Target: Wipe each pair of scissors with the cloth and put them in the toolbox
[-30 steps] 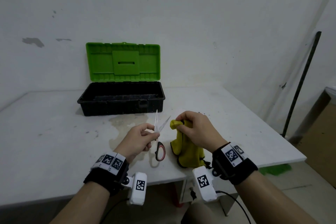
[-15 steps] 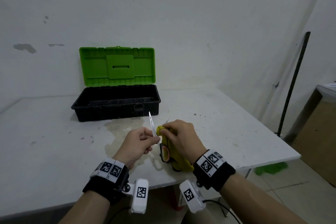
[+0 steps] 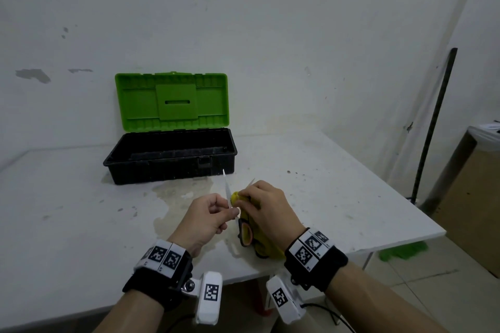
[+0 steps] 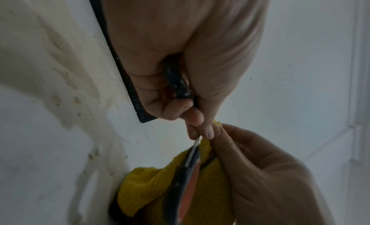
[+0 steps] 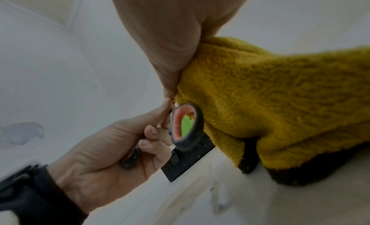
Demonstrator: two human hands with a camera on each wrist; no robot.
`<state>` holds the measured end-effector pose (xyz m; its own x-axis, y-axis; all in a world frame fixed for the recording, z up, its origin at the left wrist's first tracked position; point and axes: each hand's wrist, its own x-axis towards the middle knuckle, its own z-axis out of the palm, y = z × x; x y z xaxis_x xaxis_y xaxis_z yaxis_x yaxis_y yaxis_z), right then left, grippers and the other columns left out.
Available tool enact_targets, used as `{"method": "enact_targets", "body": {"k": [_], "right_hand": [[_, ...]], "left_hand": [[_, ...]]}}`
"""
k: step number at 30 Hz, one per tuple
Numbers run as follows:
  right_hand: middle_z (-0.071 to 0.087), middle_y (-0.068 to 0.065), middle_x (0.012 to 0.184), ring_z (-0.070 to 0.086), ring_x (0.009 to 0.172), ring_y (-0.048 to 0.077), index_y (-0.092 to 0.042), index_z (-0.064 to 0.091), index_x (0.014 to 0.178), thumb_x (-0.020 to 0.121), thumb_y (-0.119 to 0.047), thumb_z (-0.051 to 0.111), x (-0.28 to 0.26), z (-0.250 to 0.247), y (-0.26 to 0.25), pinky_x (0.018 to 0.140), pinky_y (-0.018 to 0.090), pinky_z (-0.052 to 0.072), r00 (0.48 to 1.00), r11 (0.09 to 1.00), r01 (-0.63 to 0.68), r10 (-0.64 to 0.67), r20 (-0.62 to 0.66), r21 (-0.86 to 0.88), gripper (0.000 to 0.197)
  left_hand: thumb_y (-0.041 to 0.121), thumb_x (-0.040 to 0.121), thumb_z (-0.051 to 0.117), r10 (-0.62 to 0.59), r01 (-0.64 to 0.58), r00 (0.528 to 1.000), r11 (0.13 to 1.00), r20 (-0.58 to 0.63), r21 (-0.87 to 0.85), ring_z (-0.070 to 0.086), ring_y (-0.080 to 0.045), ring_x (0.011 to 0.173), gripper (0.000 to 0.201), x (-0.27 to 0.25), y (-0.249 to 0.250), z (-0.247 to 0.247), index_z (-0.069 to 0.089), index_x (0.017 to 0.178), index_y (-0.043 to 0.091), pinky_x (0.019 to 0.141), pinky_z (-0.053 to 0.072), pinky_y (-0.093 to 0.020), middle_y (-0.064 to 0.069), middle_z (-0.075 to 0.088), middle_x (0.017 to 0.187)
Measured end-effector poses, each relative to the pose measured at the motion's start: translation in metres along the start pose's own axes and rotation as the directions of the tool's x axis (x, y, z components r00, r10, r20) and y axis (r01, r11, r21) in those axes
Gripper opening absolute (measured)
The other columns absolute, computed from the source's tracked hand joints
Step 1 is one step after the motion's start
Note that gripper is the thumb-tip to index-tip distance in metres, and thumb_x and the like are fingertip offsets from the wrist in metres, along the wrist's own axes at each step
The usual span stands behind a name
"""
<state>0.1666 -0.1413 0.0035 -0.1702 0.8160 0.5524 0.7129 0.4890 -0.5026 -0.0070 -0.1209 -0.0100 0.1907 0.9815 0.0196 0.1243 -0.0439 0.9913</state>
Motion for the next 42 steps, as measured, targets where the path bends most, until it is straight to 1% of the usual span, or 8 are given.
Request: {"method": "enact_targets", "body": {"k": [5, 8, 13, 20, 27, 30, 36, 42], "right_hand": [[0.063, -0.003, 0.091, 0.059, 0.084, 0.012, -0.018, 0.072, 0.094, 0.093, -0.025, 0.064, 0.023, -0.017, 0.020, 0.080, 0.030, 0.050, 0.981, 0.994, -0.101, 0.091, -0.172, -0.049, 0.011], [0.063, -0.002, 0.086, 0.056, 0.079, 0.009, -0.014, 0.070, 0.091, 0.092, -0.020, 0.066, 0.021, -0.020, 0.014, 0.075, 0.021, 0.046, 0.960, 0.998, -0.049, 0.039, -0.278, -0.029, 0.008], [0.059, -0.003, 0.095, 0.056, 0.084, 0.010, -0.017, 0.071, 0.098, 0.096, -0.024, 0.059, -0.001, -0.006, -0.007, 0.078, 0.024, 0.048, 1.000, 0.999, -0.005, 0.006, 0.010, -0.042, 0.013], [0.060, 0.002, 0.090, 0.056, 0.086, 0.018, -0.016, 0.073, 0.092, 0.095, -0.025, 0.059, 0.030, -0.031, 0.005, 0.079, 0.030, 0.046, 0.979, 0.974, -0.192, 0.182, -0.093, -0.116, 0.017], [0.070, 0.002, 0.093, 0.062, 0.083, 0.015, -0.016, 0.074, 0.098, 0.095, -0.028, 0.057, 0.028, -0.017, -0.002, 0.071, 0.022, 0.045, 0.950, 0.949, -0.249, 0.278, 0.139, -0.195, 0.021], [0.068, 0.001, 0.091, 0.062, 0.085, 0.016, -0.017, 0.074, 0.093, 0.095, -0.028, 0.058, 0.032, -0.026, 0.009, 0.075, 0.024, 0.046, 0.956, 0.940, -0.287, 0.292, 0.001, -0.184, 0.019], [0.063, -0.009, 0.087, 0.057, 0.081, 0.002, -0.020, 0.070, 0.092, 0.092, -0.026, 0.066, 0.007, -0.016, 0.001, 0.076, 0.008, 0.040, 0.996, 0.996, 0.087, -0.086, -0.025, 0.035, 0.008], [0.065, -0.006, 0.087, 0.058, 0.081, 0.004, -0.017, 0.071, 0.091, 0.091, -0.025, 0.068, 0.014, -0.020, 0.017, 0.076, 0.013, 0.043, 0.989, 0.998, 0.060, -0.056, -0.139, 0.026, 0.008]], "left_hand": [[0.005, 0.085, 0.075, -0.004, 0.004, 1.000, 1.000, 0.009, -0.018, 0.052, -0.012, 0.051, 0.015, -0.004, 0.002, -0.001, 0.061, 0.084, 0.004, 0.049, 0.041, -0.022, -0.008, 0.067, 0.070], [0.006, 0.087, 0.074, -0.017, 0.017, 1.000, 0.999, -0.002, -0.041, 0.051, -0.011, 0.051, 0.012, -0.003, 0.003, -0.001, 0.062, 0.087, 0.003, 0.049, 0.041, -0.022, -0.007, 0.070, 0.071], [0.007, 0.086, 0.075, 0.024, -0.024, 1.000, 1.000, 0.010, -0.005, 0.051, -0.010, 0.050, 0.015, -0.003, 0.008, 0.002, 0.061, 0.086, 0.002, 0.049, 0.042, -0.022, -0.009, 0.067, 0.071], [0.003, 0.086, 0.074, 0.084, -0.082, 0.996, 0.986, -0.006, 0.143, 0.057, -0.007, 0.055, 0.013, -0.004, 0.006, -0.002, 0.063, 0.084, -0.001, 0.051, 0.046, -0.018, -0.013, 0.069, 0.075], [0.011, 0.087, 0.074, 0.176, -0.185, 0.983, 0.915, 0.058, 0.359, 0.064, -0.013, 0.067, 0.011, -0.005, 0.003, -0.002, 0.065, 0.081, 0.012, 0.058, 0.052, -0.019, -0.005, 0.071, 0.077], [0.008, 0.087, 0.073, 0.100, -0.106, 0.994, 0.968, 0.036, 0.227, 0.060, -0.010, 0.059, 0.011, -0.006, 0.002, -0.002, 0.064, 0.083, 0.005, 0.055, 0.048, -0.019, -0.006, 0.072, 0.075], [0.004, 0.091, 0.067, -0.169, 0.184, 0.983, 0.934, 0.074, -0.306, 0.044, -0.009, 0.049, 0.010, -0.003, 0.006, -0.001, 0.057, 0.090, 0.002, 0.042, 0.035, -0.017, -0.010, 0.064, 0.071], [-0.002, 0.091, 0.064, -0.168, 0.222, 0.971, 0.895, 0.169, -0.388, 0.042, -0.009, 0.047, 0.020, -0.008, 0.011, 0.002, 0.053, 0.078, 0.007, 0.040, 0.033, -0.016, -0.010, 0.063, 0.069]]}}
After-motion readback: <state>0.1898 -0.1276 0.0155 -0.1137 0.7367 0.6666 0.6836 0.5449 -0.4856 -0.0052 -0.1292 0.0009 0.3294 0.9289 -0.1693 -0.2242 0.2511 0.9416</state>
